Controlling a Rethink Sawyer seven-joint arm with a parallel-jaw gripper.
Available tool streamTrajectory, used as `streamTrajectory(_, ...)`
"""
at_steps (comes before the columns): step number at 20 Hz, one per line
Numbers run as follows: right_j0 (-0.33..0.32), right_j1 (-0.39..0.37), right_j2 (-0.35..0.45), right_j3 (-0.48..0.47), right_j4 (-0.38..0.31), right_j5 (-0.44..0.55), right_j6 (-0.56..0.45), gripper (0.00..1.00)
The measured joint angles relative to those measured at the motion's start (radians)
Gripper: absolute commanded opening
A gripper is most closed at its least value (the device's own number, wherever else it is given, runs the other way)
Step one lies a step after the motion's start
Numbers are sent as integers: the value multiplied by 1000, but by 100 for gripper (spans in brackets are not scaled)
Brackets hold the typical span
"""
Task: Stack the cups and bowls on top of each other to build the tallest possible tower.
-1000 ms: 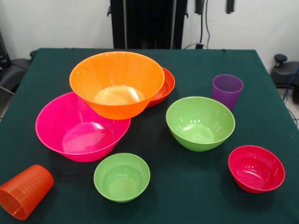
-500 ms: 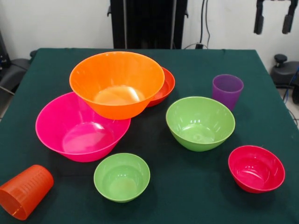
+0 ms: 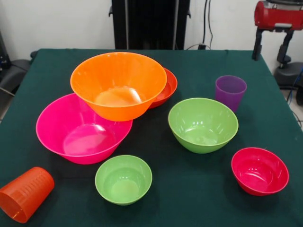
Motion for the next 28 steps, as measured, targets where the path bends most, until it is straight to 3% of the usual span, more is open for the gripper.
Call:
streamTrajectory(5, 62, 91, -101, -18, -13, -41, 0, 100)
streamTrajectory(14, 117, 198, -212, -19, -12, -115, 0, 100)
streamTrajectory(28, 135, 276, -290, -19, -11, -190, 0, 100)
